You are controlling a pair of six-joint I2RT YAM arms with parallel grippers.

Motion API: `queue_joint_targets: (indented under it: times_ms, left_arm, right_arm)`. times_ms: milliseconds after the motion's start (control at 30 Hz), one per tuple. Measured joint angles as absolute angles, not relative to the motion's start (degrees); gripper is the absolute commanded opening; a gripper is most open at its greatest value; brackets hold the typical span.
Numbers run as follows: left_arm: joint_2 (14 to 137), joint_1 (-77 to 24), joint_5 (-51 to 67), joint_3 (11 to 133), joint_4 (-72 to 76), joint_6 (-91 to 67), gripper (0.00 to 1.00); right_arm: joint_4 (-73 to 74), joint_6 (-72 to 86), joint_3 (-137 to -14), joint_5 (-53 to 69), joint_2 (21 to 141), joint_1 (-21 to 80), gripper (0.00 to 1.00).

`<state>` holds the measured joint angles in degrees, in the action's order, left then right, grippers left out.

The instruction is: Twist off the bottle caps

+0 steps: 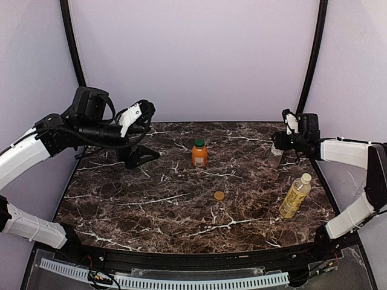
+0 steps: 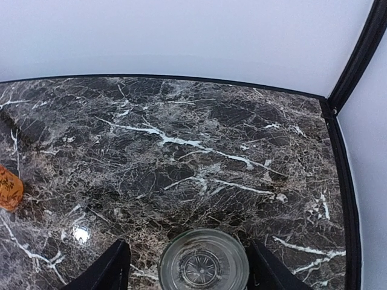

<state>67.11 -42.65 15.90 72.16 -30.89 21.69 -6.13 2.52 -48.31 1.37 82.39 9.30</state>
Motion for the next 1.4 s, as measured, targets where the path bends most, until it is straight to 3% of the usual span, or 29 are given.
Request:
queue_joint_targets:
  times_ms: [67,200,300,433,733,1067,1400]
  left_arm:
    - [67.11,-42.65,15.92,72.16,-30.89,21.74,0.99]
    - [67.11,-42.65,15.92,72.16,-30.89,21.85,0.99]
    - [67.11,-42.65,15.92,72.16,-30.89,21.85,0.99]
    - [67.11,-42.65,15.97,72.16,-30.89,21.87,0.99]
    - [66.26,-42.65,16.01,71.66,-30.85,22.33,0.99]
    - [62.98,-42.65,15.88,67.09,-29.30,22.98,0.99]
    - [57.30,-39.42,17.10,61.58,-28.34,22.85,0.99]
  right_arm:
    - [-5.93,2.70,-48.31,1.65,82.37,9.23,0.71]
    - [-4.58,2.66,-49.01,1.80,81.89,9.02,0.90]
    - [-1.45,2.13,-51.29,1.98,81.19,8.97,0.95]
    - [6.13,2.15,-58.11,3.29,79.75,8.93,0.92]
    - [37.98,6.26,-81.58,10.76,74.08,8.95,0.74]
    - [67.77,15.94,-78.54,8.32,65.12,13.65,0.71]
    - [76.16,22.24,-75.66,6.57,55.68,15.73,0.74]
